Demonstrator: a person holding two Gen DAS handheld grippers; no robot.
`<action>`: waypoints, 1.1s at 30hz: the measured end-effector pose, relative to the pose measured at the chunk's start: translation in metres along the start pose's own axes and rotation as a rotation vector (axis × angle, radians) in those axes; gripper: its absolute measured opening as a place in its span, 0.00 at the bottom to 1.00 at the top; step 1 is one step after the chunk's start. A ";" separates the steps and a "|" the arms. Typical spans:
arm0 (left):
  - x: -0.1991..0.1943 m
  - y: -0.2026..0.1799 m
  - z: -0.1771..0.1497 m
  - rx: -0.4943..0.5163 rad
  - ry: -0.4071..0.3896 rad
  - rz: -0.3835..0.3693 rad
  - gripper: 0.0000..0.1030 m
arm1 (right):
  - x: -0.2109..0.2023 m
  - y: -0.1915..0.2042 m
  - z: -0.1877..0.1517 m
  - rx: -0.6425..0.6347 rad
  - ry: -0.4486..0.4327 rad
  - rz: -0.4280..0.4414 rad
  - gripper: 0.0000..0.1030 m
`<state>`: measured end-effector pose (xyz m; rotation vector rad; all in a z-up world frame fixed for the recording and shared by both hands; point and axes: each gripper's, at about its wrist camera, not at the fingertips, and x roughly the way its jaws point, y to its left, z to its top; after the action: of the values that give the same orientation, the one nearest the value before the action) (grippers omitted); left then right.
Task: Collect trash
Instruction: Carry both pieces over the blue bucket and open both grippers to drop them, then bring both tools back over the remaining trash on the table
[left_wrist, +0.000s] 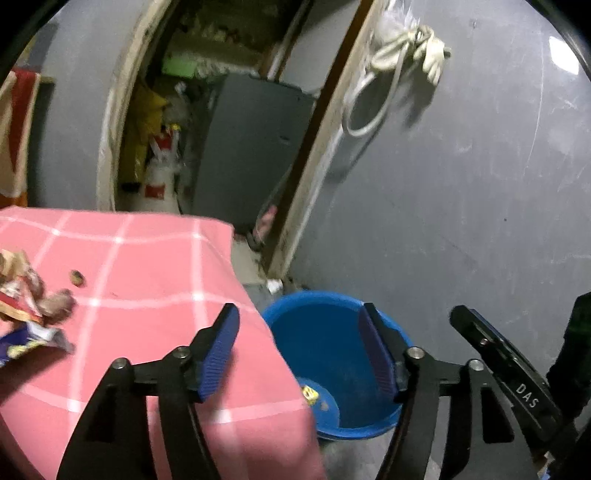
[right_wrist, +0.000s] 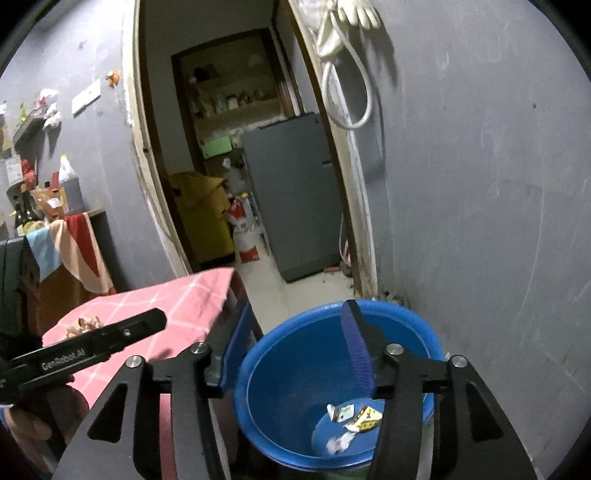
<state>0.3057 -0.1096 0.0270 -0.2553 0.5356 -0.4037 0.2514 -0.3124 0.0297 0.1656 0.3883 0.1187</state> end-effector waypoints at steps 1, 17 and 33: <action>-0.006 0.001 0.002 0.001 -0.019 0.007 0.70 | -0.003 0.003 0.002 -0.006 -0.012 -0.001 0.52; -0.126 0.030 0.008 0.047 -0.363 0.191 0.98 | -0.055 0.063 0.024 -0.075 -0.226 0.093 1.00; -0.201 0.083 -0.022 0.075 -0.428 0.356 0.98 | -0.055 0.142 0.016 -0.152 -0.251 0.241 1.00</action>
<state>0.1612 0.0489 0.0696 -0.1625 0.1380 -0.0172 0.1955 -0.1830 0.0901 0.0747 0.1070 0.3603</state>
